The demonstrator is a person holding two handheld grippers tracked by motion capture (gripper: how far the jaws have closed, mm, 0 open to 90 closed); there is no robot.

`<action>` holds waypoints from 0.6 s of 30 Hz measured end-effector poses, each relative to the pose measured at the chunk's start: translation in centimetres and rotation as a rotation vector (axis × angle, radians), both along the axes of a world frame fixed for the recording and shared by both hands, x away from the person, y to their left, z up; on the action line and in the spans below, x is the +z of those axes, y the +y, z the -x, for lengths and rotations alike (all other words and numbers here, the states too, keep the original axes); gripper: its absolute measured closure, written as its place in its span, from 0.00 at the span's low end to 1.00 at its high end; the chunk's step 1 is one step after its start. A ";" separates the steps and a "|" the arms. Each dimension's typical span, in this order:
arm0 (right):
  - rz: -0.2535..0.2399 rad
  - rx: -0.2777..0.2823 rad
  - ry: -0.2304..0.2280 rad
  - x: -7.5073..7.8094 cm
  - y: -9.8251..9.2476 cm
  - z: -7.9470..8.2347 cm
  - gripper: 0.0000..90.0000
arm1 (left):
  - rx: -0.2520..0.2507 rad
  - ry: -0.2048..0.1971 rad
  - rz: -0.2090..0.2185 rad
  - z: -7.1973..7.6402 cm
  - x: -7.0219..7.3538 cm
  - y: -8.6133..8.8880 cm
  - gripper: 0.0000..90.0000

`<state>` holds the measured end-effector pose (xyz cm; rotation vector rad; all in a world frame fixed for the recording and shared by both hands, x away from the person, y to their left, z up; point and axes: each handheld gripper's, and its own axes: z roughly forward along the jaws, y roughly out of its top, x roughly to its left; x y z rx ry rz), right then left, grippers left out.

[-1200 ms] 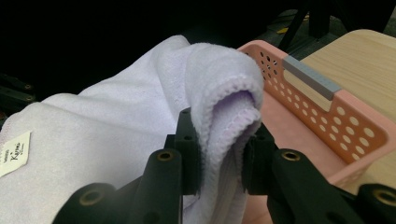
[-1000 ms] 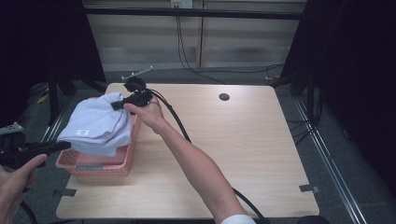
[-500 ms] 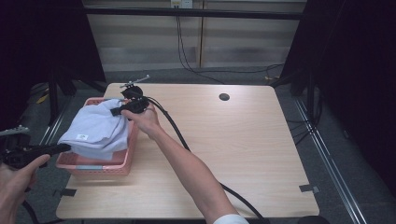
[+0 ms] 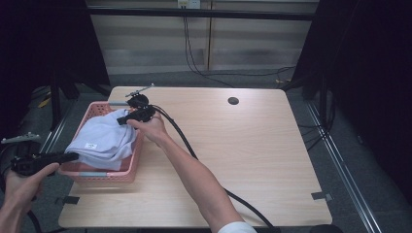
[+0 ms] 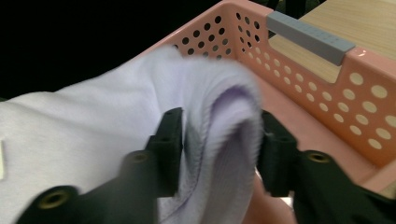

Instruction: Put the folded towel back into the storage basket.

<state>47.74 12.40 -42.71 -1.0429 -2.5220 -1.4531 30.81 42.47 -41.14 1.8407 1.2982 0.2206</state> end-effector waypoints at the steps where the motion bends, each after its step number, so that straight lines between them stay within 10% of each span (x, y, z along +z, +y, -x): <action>1: -0.017 -0.002 0.001 -0.1 -0.2 -0.1 0.53 | 0.008 -0.005 0.009 0.2 0.0 0.0 0.56; 7: -0.048 -0.013 -0.009 0.9 -1.3 -0.4 0.42 | 0.013 -0.031 0.014 0.5 0.7 -0.3 0.42; 18: -0.099 0.036 -0.073 2.4 -7.0 1.3 0.39 | -0.052 -0.074 -0.030 1.3 2.0 -5.6 0.45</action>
